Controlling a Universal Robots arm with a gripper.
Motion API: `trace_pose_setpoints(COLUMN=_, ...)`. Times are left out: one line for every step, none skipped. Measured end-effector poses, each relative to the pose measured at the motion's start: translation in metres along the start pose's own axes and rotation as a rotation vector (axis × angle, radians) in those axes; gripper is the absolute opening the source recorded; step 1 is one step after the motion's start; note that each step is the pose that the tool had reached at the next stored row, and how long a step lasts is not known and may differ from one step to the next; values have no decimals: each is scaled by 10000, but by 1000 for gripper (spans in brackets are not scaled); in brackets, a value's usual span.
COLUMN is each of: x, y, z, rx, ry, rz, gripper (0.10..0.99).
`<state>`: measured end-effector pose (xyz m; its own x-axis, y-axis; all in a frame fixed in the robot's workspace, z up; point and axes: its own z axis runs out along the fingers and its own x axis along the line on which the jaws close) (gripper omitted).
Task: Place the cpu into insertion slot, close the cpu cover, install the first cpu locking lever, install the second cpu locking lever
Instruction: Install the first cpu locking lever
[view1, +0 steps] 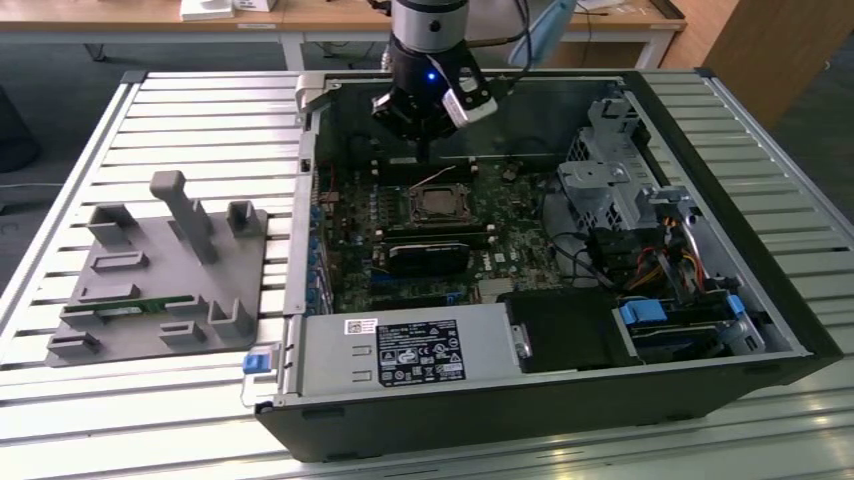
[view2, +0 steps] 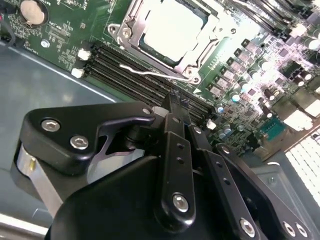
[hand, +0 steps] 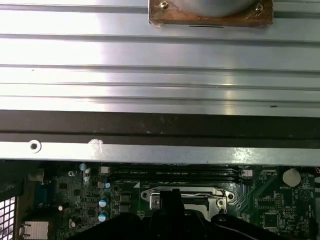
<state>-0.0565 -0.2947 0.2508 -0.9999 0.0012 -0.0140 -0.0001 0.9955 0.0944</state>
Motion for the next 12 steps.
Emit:
trace_pose_setpoints(x=-2, y=-1, z=7, rx=1, ry=2, rz=-7, gripper=118)
trace_pose_setpoints(x=-2, y=-2, z=19, rx=2, ry=4, rz=-22, gripper=118)
trace_pose_setpoints(x=-3, y=-4, z=33, rx=4, ry=5, rz=-42, gripper=118)
trace_pose_setpoints(x=-10, y=-5, z=47, rx=2, ry=6, rz=-60, gripper=118)
trace_pose_setpoints(x=-17, y=-6, z=60, rx=2, ry=8, rz=-78, gripper=118)
trace_pose_setpoints(x=-23, y=-7, z=68, rx=3, ry=10, rz=-99, gripper=118)
trace_pose_setpoints(x=-28, y=-7, z=71, rx=3, ry=13, rz=-133, gripper=118)
trace_pose_setpoints(x=-29, y=-8, z=75, rx=0, ry=16, rz=-180, gripper=118)
trace_pose_setpoints(x=-31, y=-8, z=79, rx=0, ry=20, rz=-221, gripper=118)
trace_pose_setpoints(x=-37, y=-8, z=84, rx=-1, ry=22, rz=-249, gripper=118)
trace_pose_setpoints(x=-44, y=-9, z=90, rx=0, ry=24, rz=-265, gripper=118)
trace_pose_setpoints(x=-57, y=-8, z=106, rx=10, ry=25, rz=-273, gripper=118)
